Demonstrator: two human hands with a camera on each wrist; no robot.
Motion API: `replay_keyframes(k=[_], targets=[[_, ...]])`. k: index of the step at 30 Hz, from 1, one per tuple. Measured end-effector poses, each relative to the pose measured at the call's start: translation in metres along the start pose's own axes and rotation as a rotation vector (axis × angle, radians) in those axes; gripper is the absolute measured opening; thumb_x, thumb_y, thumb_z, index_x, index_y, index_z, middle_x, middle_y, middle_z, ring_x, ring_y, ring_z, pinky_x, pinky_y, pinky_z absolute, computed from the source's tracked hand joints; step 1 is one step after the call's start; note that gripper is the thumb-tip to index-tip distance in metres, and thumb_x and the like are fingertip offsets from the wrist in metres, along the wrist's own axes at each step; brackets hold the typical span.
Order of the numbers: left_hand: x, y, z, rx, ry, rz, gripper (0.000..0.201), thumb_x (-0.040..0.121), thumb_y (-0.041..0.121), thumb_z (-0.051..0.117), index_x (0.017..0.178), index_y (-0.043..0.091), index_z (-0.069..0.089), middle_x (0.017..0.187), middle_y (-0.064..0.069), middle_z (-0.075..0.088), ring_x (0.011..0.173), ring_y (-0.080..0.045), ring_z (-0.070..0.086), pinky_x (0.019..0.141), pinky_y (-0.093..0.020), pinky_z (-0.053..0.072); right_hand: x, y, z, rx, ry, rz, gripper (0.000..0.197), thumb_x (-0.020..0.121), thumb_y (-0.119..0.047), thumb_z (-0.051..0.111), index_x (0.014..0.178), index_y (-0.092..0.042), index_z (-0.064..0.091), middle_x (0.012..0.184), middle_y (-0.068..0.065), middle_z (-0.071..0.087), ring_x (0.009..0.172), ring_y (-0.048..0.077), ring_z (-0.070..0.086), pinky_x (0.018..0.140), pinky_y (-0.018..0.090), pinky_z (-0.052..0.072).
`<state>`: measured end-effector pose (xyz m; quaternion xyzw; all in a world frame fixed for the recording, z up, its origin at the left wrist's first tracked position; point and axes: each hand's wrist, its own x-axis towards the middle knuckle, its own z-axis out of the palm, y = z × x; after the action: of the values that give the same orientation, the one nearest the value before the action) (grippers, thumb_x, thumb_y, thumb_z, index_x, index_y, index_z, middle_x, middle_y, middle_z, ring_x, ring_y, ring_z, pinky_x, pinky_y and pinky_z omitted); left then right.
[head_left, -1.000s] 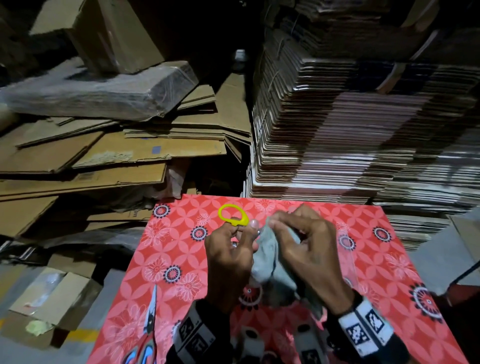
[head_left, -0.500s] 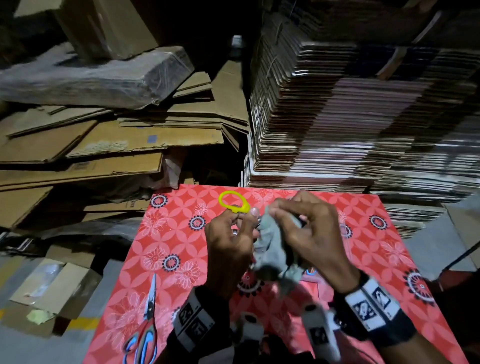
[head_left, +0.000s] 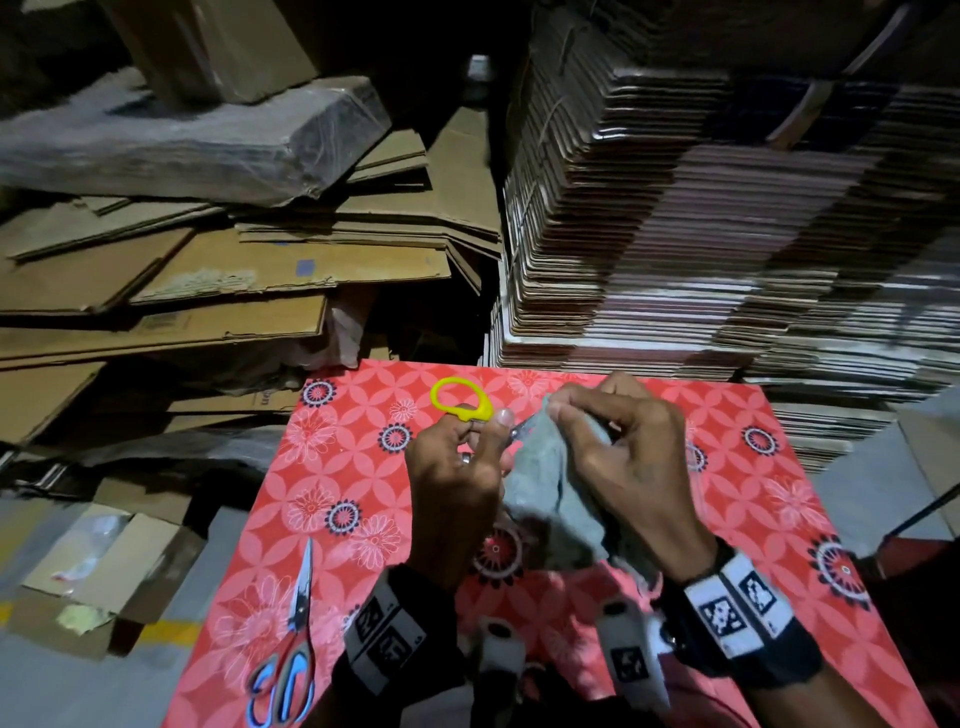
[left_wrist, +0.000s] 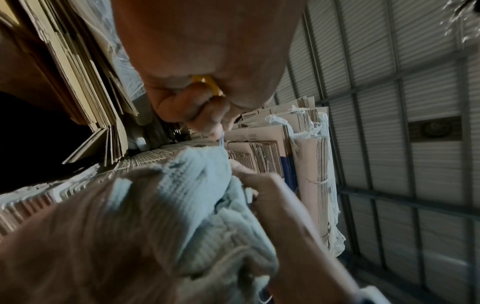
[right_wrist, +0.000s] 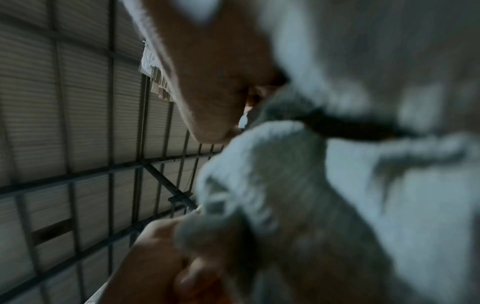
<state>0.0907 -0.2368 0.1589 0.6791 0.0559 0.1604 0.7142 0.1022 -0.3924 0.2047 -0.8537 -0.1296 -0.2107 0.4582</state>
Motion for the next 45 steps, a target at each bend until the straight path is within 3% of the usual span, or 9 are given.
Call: replay_keyframes(k=[8, 12, 18, 23, 27, 31, 35, 41, 45], targets=[[0.0, 0.007, 0.0, 0.09, 0.019, 0.007, 0.034, 0.1, 0.024, 0.071, 0.066, 0.025, 0.068, 0.053, 0.002, 0.061, 0.042, -0.02, 0.058, 0.044, -0.047, 0.054, 0.013, 0.015, -0.005, 0.004, 0.068, 0.048, 0.017, 0.088, -0.01, 0.079, 0.086, -0.027, 0.083, 0.066, 0.003, 0.049, 0.064, 0.007, 0.049, 0.061, 0.025, 0.037], [0.001, 0.007, 0.001, 0.091, 0.023, 0.01, 0.032, 0.098, 0.029, 0.072, 0.072, 0.01, 0.067, 0.056, 0.003, 0.065, 0.046, -0.02, 0.064, 0.041, -0.042, 0.052, -0.009, -0.007, 0.006, 0.043, -0.134, -0.079, 0.017, 0.088, -0.007, 0.079, 0.089, -0.023, 0.083, 0.069, 0.0, 0.051, 0.066, 0.01, 0.053, 0.06, 0.028, 0.043], [0.002, 0.007, -0.001, 0.141, 0.034, 0.078, 0.036, 0.099, 0.019, 0.069, 0.065, 0.009, 0.065, 0.052, 0.007, 0.062, 0.045, -0.006, 0.059, 0.047, -0.018, 0.045, 0.012, 0.013, -0.003, 0.002, 0.017, 0.05, 0.015, 0.089, -0.012, 0.079, 0.09, -0.026, 0.084, 0.067, -0.001, 0.049, 0.067, 0.012, 0.052, 0.062, 0.027, 0.039], [0.002, 0.007, -0.001, 0.094, -0.002, 0.033, 0.039, 0.1, 0.025, 0.071, 0.064, 0.01, 0.064, 0.049, 0.007, 0.059, 0.044, -0.011, 0.061, 0.044, -0.038, 0.054, 0.003, 0.003, 0.003, 0.029, -0.109, -0.063, 0.015, 0.088, -0.01, 0.08, 0.093, -0.023, 0.085, 0.068, -0.003, 0.051, 0.065, 0.003, 0.05, 0.061, 0.019, 0.037], [0.002, 0.007, -0.002, 0.075, 0.018, 0.017, 0.038, 0.1, 0.026, 0.07, 0.066, 0.009, 0.066, 0.053, -0.007, 0.063, 0.043, -0.018, 0.059, 0.047, -0.042, 0.052, 0.017, 0.019, -0.004, -0.001, 0.038, 0.064, 0.014, 0.089, -0.012, 0.079, 0.089, -0.026, 0.084, 0.067, 0.005, 0.051, 0.067, 0.006, 0.05, 0.062, 0.025, 0.038], [0.002, 0.007, -0.002, 0.086, -0.004, 0.021, 0.035, 0.1, 0.027, 0.07, 0.069, 0.01, 0.067, 0.052, 0.005, 0.06, 0.047, -0.017, 0.064, 0.048, -0.039, 0.056, -0.006, -0.005, 0.006, 0.024, -0.103, -0.078, 0.015, 0.088, -0.006, 0.079, 0.094, -0.018, 0.085, 0.069, 0.001, 0.052, 0.065, 0.007, 0.053, 0.06, 0.022, 0.041], [-0.001, 0.011, -0.002, 0.086, -0.011, 0.052, 0.042, 0.101, 0.021, 0.068, 0.061, 0.012, 0.06, 0.048, 0.004, 0.059, 0.04, -0.015, 0.057, 0.043, -0.028, 0.048, 0.021, 0.022, -0.009, 0.01, 0.051, 0.046, 0.018, 0.087, -0.01, 0.081, 0.093, -0.027, 0.084, 0.067, 0.003, 0.055, 0.064, 0.002, 0.049, 0.061, 0.02, 0.037], [0.001, 0.009, -0.005, 0.16, -0.018, 0.069, 0.043, 0.096, 0.042, 0.066, 0.06, 0.02, 0.059, 0.049, 0.009, 0.057, 0.042, -0.018, 0.055, 0.05, -0.049, 0.056, -0.002, -0.001, 0.006, 0.049, -0.075, -0.066, 0.017, 0.087, -0.008, 0.081, 0.094, -0.022, 0.084, 0.068, 0.001, 0.054, 0.065, 0.006, 0.053, 0.061, 0.022, 0.042], [-0.001, 0.013, -0.002, 0.108, 0.003, 0.061, 0.039, 0.102, 0.02, 0.067, 0.065, 0.006, 0.063, 0.053, 0.0, 0.063, 0.04, -0.015, 0.055, 0.043, -0.032, 0.05, 0.021, 0.018, -0.008, 0.04, 0.073, 0.082, 0.02, 0.087, -0.013, 0.08, 0.091, -0.033, 0.082, 0.071, 0.01, 0.06, 0.068, 0.015, 0.057, 0.062, 0.029, 0.042]])
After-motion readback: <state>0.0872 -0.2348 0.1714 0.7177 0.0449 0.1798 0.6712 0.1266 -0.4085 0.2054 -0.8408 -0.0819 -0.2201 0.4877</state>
